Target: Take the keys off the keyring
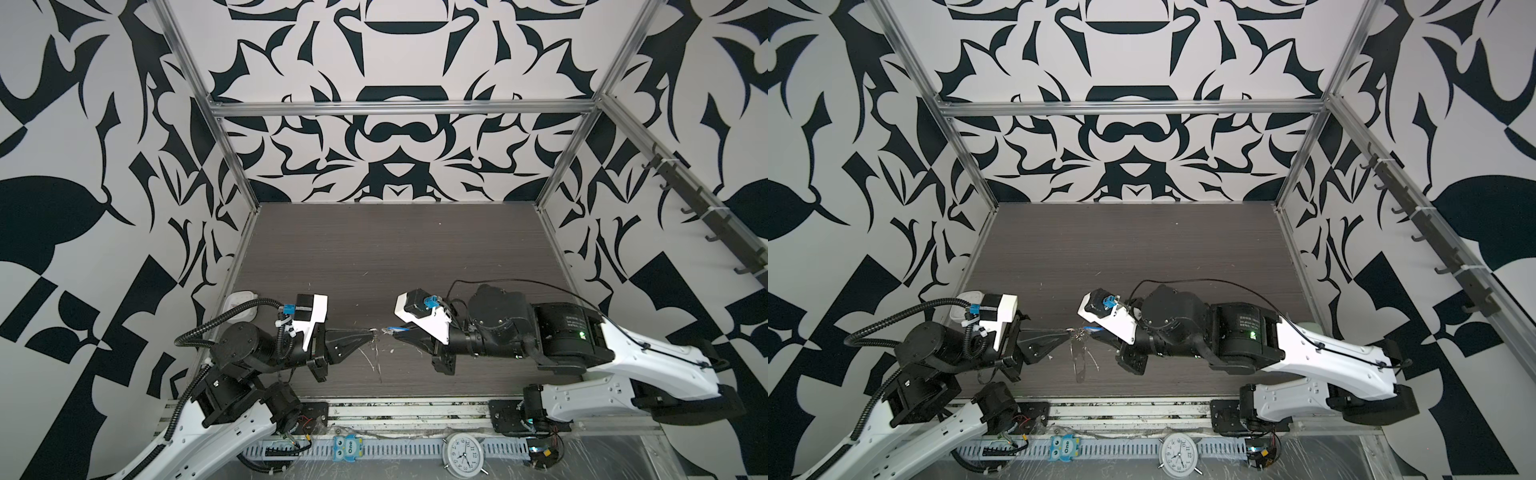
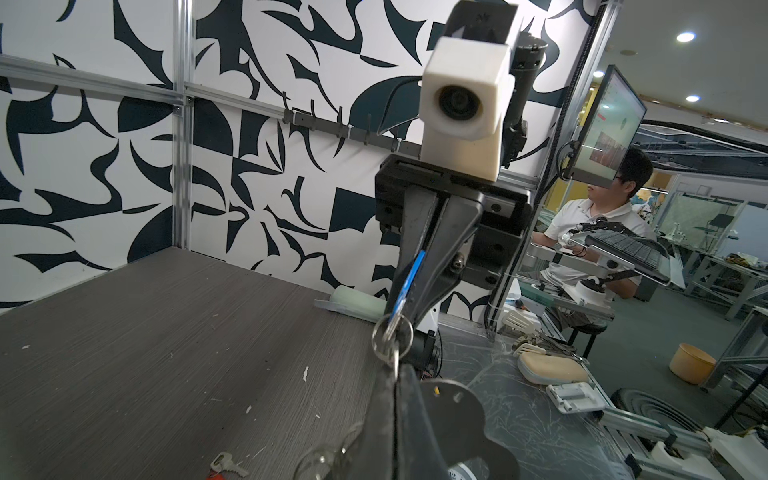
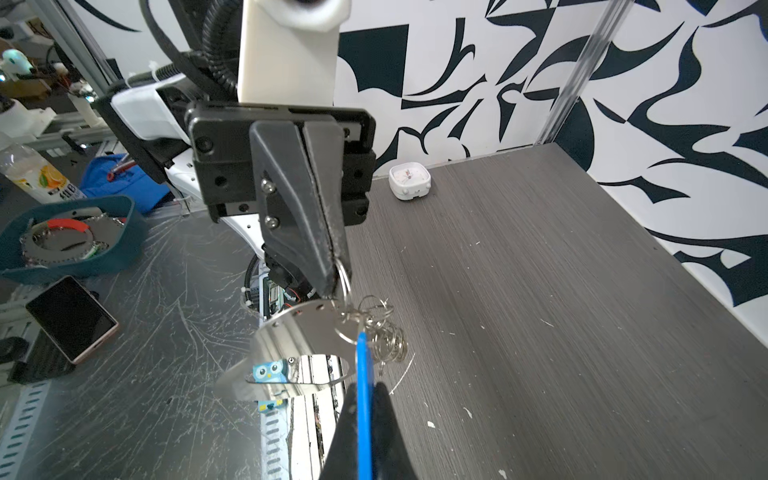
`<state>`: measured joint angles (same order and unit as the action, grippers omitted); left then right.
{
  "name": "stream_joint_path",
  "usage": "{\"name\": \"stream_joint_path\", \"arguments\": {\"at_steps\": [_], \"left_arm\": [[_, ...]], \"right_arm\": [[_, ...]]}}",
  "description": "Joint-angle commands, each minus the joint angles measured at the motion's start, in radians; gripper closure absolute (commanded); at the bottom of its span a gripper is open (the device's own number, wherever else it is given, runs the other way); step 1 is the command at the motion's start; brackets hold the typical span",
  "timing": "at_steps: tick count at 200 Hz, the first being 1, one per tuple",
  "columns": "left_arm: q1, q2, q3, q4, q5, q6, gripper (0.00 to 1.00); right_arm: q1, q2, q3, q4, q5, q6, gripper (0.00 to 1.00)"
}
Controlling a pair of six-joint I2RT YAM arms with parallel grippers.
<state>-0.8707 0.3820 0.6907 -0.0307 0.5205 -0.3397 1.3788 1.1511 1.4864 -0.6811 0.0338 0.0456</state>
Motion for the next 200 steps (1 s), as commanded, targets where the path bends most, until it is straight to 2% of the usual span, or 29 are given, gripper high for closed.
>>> {"name": "stream_joint_path", "arguments": {"at_steps": [1, 46, 102, 135, 200], "left_arm": [[-0.002, -0.014, 0.030, -0.011, 0.043, -0.002, 1.00], [-0.003, -0.004, 0.036, -0.011, 0.000, 0.007, 1.00], [-0.003, 0.048, 0.092, -0.030, -0.037, 0.059, 1.00], [-0.003, 0.070, 0.137, -0.068, -0.102, 0.095, 1.00], [-0.003, 0.089, 0.193, -0.124, -0.218, 0.167, 1.00]], "right_arm": [[-0.012, -0.046, 0.063, 0.067, 0.095, -0.048, 1.00], [-0.012, -0.056, 0.010, 0.092, 0.094, -0.062, 1.00], [-0.012, -0.094, -0.092, 0.175, 0.146, -0.084, 1.00], [-0.012, -0.107, -0.126, 0.211, 0.224, -0.111, 1.00], [-0.012, -0.069, -0.132, 0.250, 0.268, -0.176, 1.00]]}}
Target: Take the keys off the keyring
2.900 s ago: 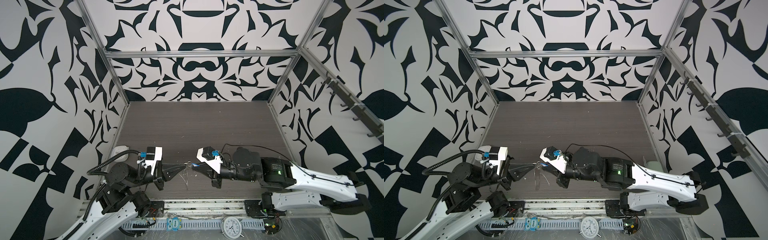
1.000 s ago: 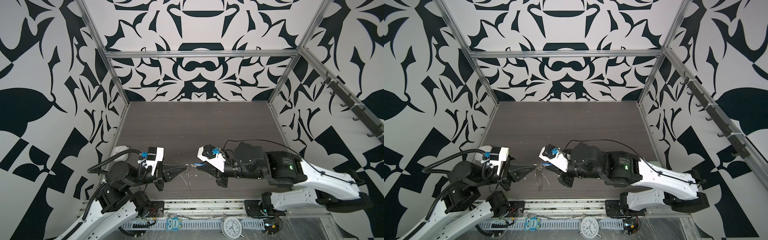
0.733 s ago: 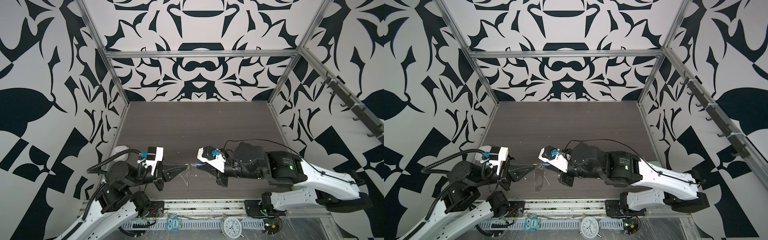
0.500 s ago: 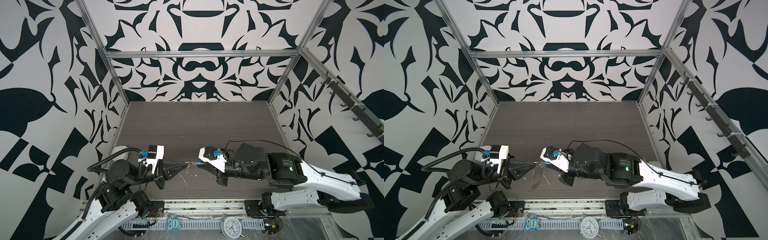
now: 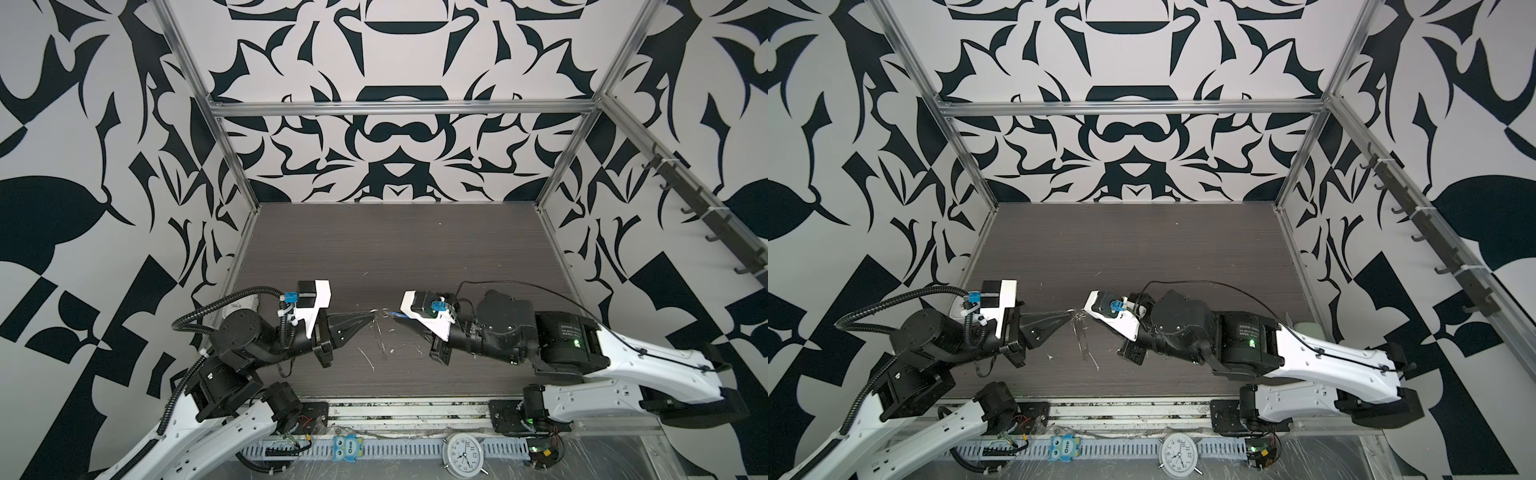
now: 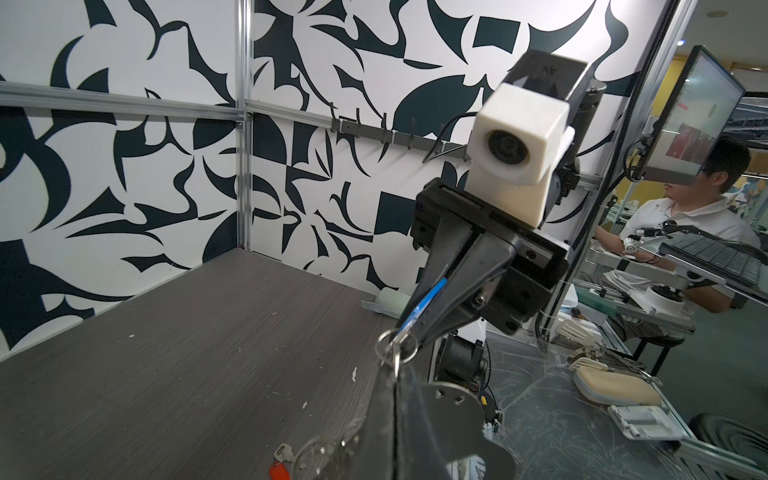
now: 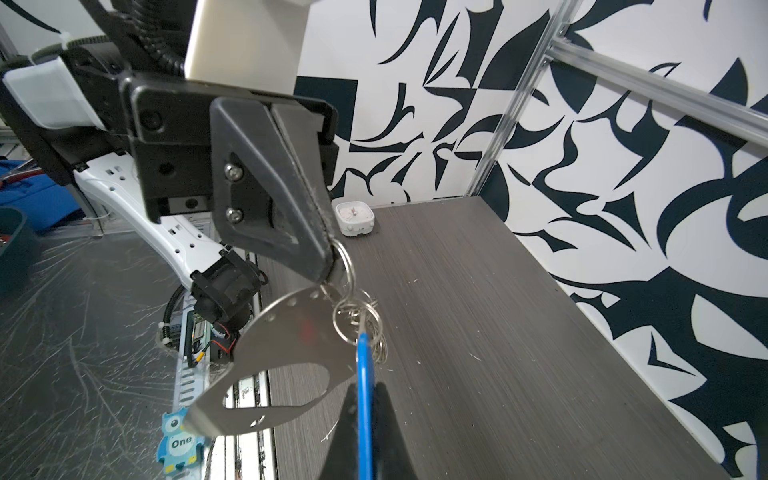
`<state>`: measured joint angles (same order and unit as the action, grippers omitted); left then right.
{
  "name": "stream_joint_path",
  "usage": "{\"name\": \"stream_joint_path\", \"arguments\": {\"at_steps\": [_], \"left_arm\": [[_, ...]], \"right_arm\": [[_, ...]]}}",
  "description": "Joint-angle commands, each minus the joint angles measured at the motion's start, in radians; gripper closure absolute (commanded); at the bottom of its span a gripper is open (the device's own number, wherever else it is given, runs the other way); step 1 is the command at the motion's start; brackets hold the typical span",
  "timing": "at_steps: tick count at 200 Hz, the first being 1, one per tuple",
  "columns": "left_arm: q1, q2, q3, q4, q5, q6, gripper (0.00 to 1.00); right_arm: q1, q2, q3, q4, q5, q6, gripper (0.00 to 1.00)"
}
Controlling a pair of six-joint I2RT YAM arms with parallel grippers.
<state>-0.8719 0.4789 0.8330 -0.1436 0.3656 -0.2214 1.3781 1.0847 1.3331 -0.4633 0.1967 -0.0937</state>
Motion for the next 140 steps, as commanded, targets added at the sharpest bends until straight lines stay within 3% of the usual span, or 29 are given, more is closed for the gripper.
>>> {"name": "stream_joint_path", "arguments": {"at_steps": [1, 140], "left_arm": [[-0.002, -0.007, 0.051, -0.011, -0.064, 0.050, 1.00], [-0.001, 0.015, 0.092, -0.090, -0.135, 0.111, 1.00]], "right_arm": [[-0.011, -0.002, 0.022, 0.032, 0.105, -0.038, 1.00], [-0.042, 0.046, 0.122, 0.063, 0.222, -0.135, 1.00]]}}
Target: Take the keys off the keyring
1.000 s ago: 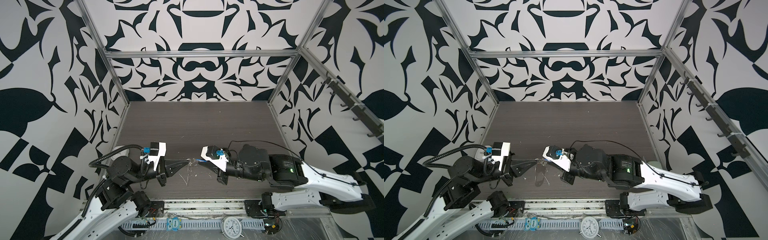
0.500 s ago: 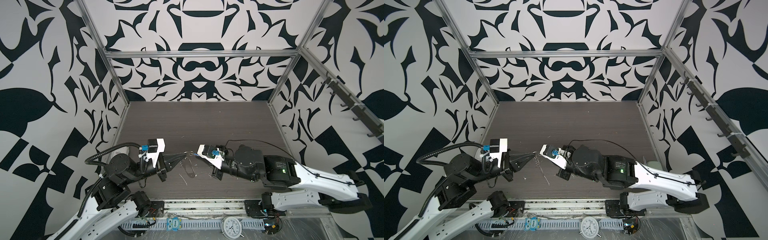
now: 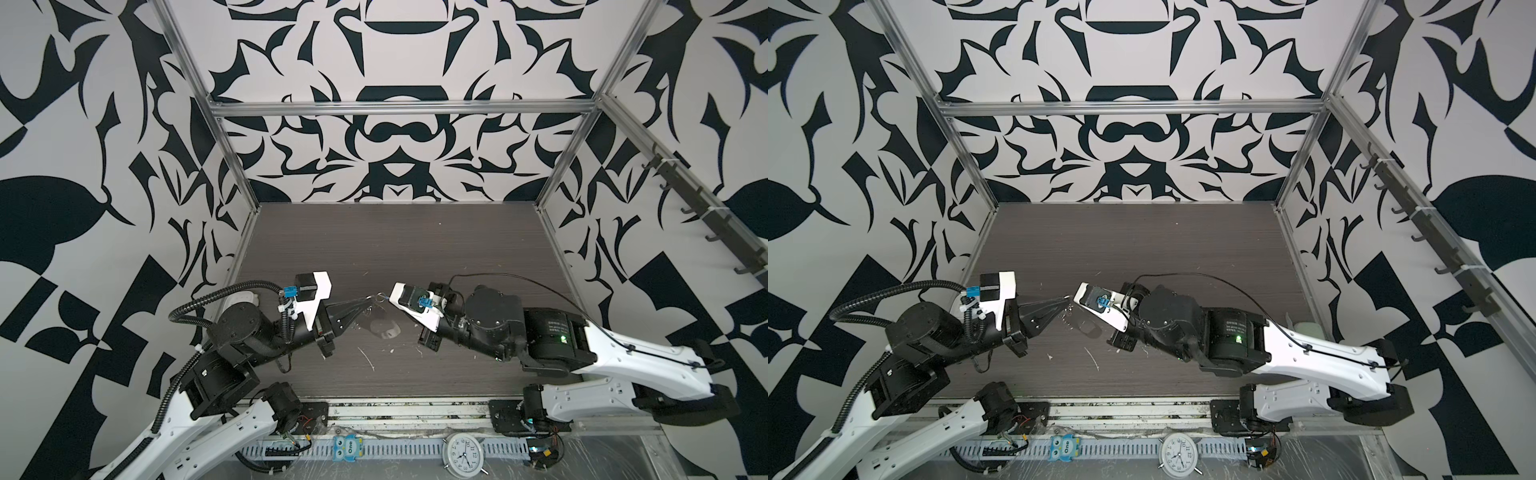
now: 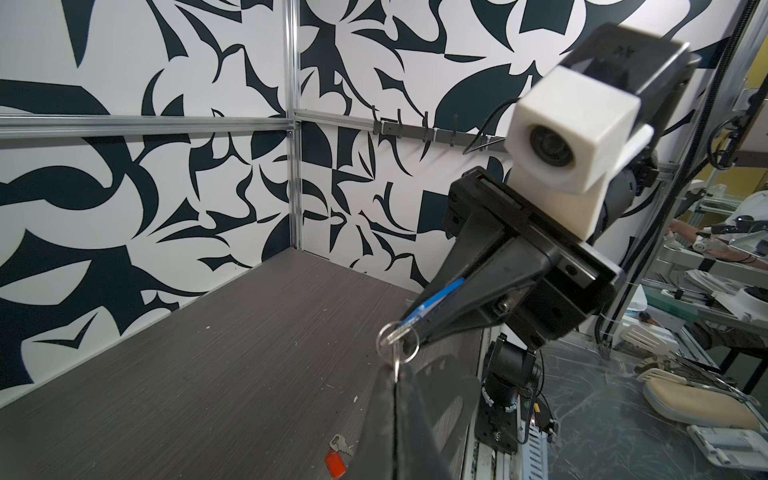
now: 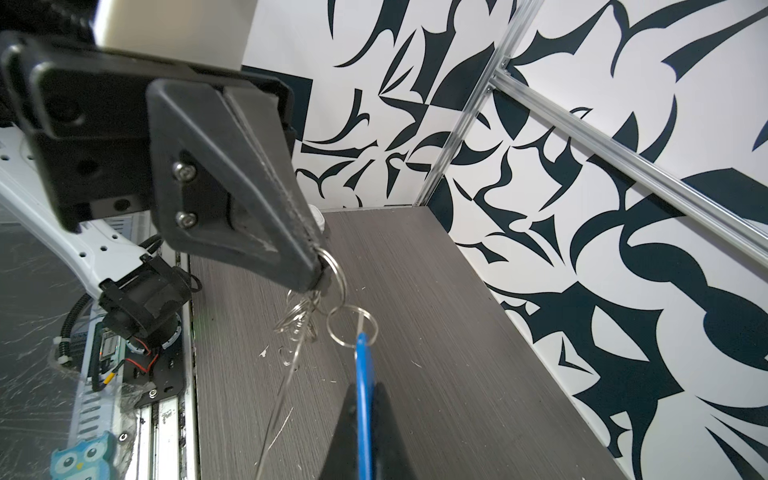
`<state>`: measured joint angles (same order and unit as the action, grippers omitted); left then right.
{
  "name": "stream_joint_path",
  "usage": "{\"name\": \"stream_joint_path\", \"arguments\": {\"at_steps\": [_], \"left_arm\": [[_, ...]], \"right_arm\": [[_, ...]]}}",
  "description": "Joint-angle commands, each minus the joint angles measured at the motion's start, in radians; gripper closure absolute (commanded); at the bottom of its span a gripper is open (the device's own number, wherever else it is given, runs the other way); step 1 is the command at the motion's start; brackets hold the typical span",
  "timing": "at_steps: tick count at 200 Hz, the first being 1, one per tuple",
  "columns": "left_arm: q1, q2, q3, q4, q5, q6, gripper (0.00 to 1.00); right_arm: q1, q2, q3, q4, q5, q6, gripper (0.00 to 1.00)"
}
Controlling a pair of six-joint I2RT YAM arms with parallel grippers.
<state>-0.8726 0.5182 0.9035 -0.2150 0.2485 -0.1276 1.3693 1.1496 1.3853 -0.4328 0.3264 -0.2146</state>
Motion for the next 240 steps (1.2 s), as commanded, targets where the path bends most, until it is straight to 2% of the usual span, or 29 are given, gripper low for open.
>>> {"name": "stream_joint_path", "arguments": {"at_steps": [1, 129, 202, 240], "left_arm": [[0.000, -0.024, 0.021, -0.019, -0.018, 0.017, 1.00], [0.000, -0.040, 0.026, -0.110, -0.006, 0.019, 1.00], [-0.001, -0.044, 0.020, -0.124, -0.010, 0.028, 1.00], [0.000, -0.037, 0.019, -0.125, -0.015, 0.031, 1.00]], "right_arm": [[-0.035, -0.018, 0.070, 0.033, 0.092, -0.014, 1.00], [-0.093, -0.003, 0.146, 0.047, 0.024, -0.069, 1.00], [-0.180, -0.015, 0.177, 0.020, -0.063, 0.018, 1.00], [-0.205, 0.011, 0.221, -0.008, -0.061, 0.061, 1.00]]}}
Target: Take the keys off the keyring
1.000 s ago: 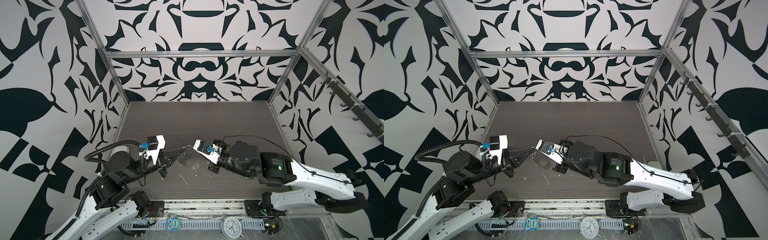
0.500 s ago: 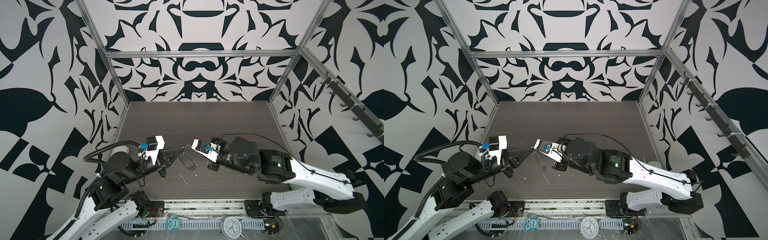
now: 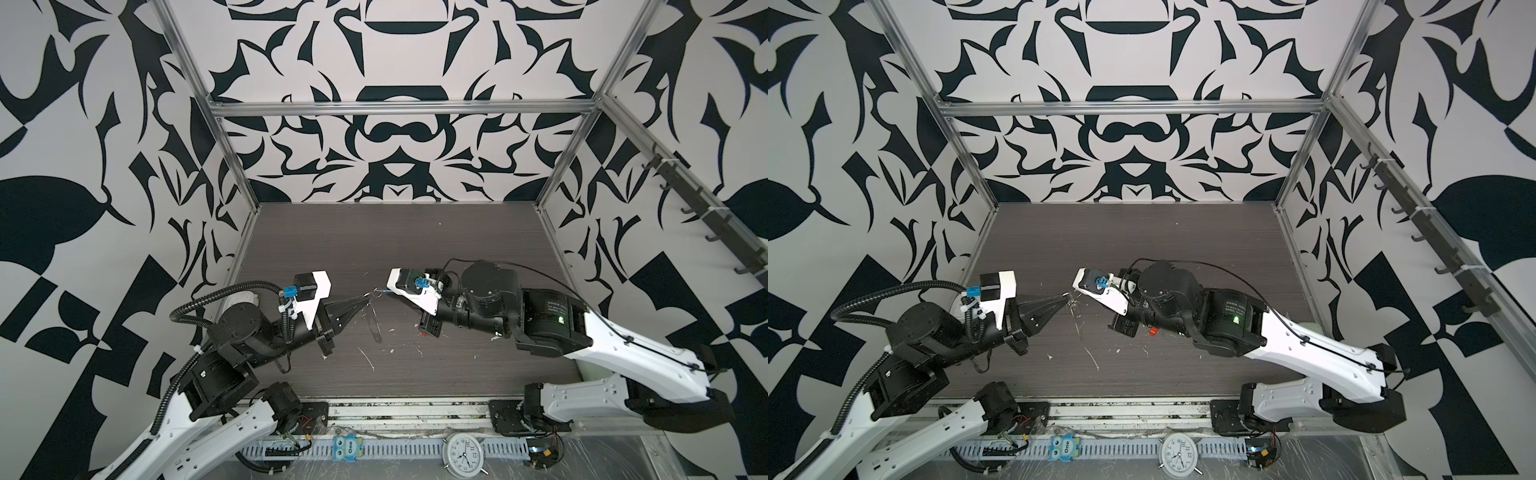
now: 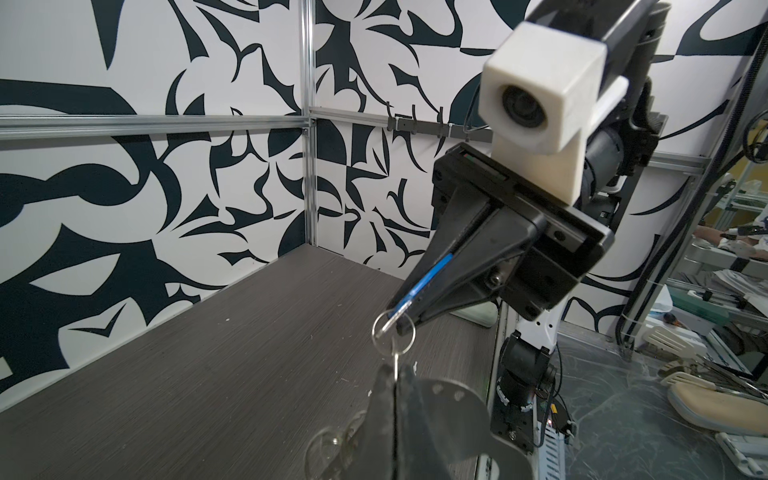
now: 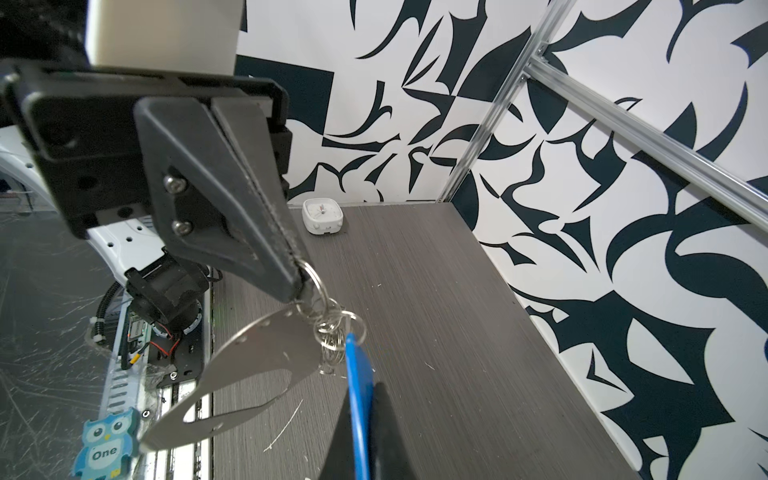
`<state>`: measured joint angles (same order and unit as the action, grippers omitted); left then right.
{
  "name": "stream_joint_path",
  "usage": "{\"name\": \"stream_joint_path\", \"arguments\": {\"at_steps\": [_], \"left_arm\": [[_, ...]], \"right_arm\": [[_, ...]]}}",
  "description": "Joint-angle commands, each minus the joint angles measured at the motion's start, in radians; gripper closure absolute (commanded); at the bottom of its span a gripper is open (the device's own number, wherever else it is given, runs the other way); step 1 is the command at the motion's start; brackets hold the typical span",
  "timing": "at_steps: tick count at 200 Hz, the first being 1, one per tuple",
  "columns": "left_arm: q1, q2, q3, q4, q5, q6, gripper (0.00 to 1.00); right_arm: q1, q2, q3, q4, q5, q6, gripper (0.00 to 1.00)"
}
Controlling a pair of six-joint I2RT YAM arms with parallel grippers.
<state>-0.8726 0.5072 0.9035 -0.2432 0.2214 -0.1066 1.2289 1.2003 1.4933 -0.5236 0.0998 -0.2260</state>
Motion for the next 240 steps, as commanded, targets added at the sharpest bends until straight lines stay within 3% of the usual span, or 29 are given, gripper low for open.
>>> {"name": "stream_joint_path", "arguments": {"at_steps": [1, 48, 108, 178, 199, 240], "left_arm": [[-0.001, -0.026, 0.020, -0.096, 0.012, 0.010, 1.00], [-0.001, -0.030, 0.026, -0.101, -0.009, 0.012, 1.00], [0.000, -0.044, 0.033, -0.080, -0.073, 0.017, 1.00], [0.000, -0.040, 0.020, -0.006, -0.135, 0.041, 1.00], [0.000, -0.040, 0.006, 0.020, -0.137, 0.044, 1.00], [0.000, -0.049, -0.006, 0.032, -0.134, 0.048, 1.00]], "right_arm": [[-0.065, -0.038, 0.114, 0.082, 0.167, 0.072, 1.00], [-0.066, 0.000, 0.175, 0.027, 0.187, 0.062, 1.00], [-0.066, 0.109, 0.281, -0.160, 0.106, 0.056, 1.00], [-0.063, 0.131, 0.271, -0.166, 0.104, 0.053, 1.00], [-0.060, 0.133, 0.254, -0.155, 0.045, 0.044, 1.00], [-0.047, 0.134, 0.228, -0.140, 0.080, 0.017, 1.00]]}}
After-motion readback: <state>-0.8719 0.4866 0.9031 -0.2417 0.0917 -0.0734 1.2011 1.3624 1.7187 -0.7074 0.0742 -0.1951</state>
